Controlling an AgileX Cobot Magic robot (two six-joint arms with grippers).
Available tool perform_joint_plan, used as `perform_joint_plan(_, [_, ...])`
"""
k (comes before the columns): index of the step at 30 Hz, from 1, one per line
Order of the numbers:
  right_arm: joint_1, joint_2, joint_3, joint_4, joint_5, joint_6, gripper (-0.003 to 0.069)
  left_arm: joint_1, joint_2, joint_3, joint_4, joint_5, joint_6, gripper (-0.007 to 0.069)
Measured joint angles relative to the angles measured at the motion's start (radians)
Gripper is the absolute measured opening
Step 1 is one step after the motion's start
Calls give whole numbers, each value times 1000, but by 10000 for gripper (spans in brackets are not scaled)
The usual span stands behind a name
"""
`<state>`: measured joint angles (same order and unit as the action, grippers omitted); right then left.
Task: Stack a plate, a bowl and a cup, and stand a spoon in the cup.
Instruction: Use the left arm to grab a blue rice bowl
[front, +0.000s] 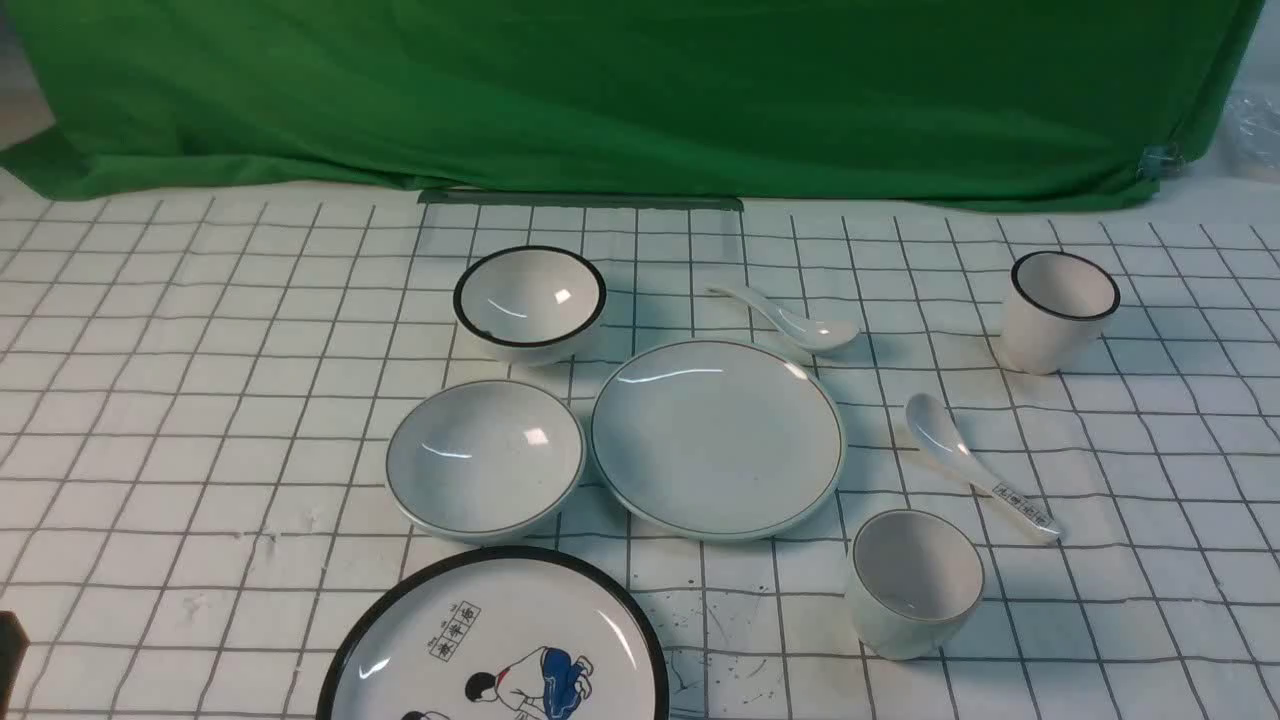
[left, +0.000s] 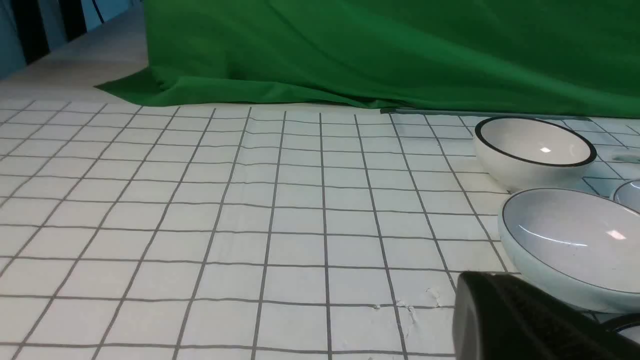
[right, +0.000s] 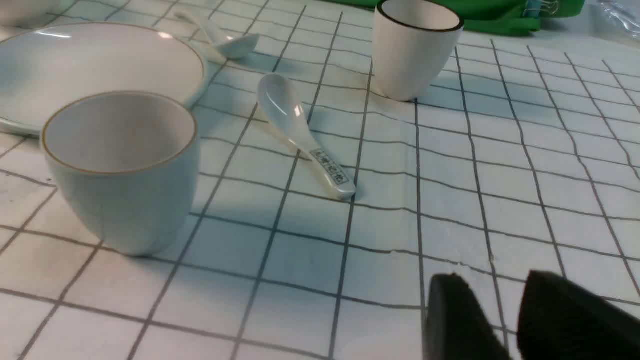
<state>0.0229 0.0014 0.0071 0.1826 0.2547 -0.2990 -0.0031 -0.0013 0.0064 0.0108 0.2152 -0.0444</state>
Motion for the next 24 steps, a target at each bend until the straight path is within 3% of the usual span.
perform_joint_plan(10, [0,0,0,0,0,0,238,0,0,1,19,-48,-7,4])
perform_joint_plan(17, [0,0,0,0,0,0,238,0,0,1,-126,-315,-77,4])
perform_joint_plan(22, [0,0,0,0,-10,0,238,0,0,1,-141,-497,-101,4])
perform_joint_plan(24, [0,0,0,7,-38,22,238,0,0,1,-149,-695,-181,4])
